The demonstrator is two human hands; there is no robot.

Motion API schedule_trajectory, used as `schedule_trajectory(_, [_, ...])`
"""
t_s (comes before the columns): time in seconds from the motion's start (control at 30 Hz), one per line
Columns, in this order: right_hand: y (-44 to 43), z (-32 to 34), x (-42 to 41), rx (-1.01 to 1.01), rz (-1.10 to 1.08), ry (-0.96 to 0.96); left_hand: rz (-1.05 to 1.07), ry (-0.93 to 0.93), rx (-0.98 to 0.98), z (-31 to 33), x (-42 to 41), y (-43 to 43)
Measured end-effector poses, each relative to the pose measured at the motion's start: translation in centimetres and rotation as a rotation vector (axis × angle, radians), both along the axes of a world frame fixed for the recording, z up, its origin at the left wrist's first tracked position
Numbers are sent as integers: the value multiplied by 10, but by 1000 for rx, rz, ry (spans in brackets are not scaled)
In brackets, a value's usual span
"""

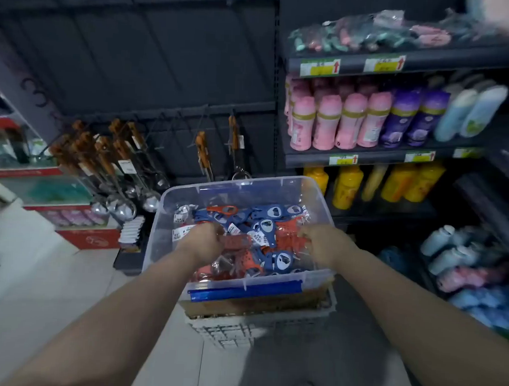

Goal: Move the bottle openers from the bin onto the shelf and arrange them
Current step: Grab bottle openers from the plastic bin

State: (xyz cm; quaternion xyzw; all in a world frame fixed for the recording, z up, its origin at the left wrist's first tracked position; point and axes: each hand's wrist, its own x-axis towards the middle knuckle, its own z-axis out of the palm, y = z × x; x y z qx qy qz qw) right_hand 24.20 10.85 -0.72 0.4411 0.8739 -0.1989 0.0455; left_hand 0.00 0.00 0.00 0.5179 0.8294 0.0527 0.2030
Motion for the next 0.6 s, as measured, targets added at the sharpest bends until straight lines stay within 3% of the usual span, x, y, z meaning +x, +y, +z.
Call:
schedule_trajectory(0.1, [9, -13, -9, -84, -10, 46, 56, -14, -35, -5, 2, 1])
schedule_trajectory(0.2, [12, -29, -16, -136, -2, -58, 79, -11, -75, -12, -2, 1])
schedule_trajectory(0.6, [20, -76, -49, -295, -100, -123, -36, -91, -139, -39, -4, 28])
